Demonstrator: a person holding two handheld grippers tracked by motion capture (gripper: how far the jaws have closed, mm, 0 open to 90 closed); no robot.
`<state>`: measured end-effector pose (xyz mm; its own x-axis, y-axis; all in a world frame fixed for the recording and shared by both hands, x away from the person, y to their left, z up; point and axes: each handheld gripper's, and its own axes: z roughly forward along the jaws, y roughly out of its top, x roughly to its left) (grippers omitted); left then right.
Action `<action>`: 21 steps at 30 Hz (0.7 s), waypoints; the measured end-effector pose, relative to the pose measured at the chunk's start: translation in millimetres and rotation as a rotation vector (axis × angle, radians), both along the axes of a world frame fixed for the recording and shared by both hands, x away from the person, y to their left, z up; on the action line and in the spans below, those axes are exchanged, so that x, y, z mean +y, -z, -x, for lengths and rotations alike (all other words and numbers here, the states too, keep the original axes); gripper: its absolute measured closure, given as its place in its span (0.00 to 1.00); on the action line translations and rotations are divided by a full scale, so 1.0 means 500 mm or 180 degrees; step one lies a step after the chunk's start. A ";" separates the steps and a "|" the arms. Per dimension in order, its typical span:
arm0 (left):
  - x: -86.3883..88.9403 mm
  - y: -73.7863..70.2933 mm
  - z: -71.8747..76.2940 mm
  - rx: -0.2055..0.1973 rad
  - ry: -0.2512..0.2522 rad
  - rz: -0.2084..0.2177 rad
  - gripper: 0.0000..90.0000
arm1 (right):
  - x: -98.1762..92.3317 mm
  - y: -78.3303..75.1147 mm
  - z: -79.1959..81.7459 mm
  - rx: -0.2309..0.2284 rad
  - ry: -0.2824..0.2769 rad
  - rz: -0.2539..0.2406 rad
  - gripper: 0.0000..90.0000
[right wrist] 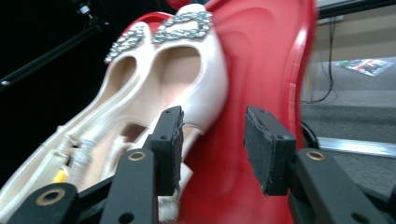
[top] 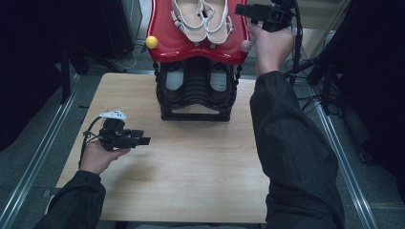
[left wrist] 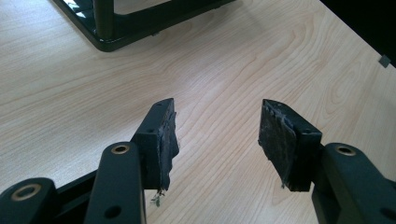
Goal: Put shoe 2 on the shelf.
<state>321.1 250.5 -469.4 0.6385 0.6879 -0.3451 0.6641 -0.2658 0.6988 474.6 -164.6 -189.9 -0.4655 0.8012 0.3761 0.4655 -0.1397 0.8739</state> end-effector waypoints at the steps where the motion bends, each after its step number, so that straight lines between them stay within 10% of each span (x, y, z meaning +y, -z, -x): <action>1: 0.000 0.000 0.000 0.0001 0.0001 -0.0002 0.52 | -0.007 0.003 0.001 0.0000 0.0022 0.0003 0.64; 21: -0.001 -0.001 0.002 -0.0037 0.0002 -0.0015 0.52 | -0.123 0.085 0.020 0.0084 0.0303 0.0134 0.55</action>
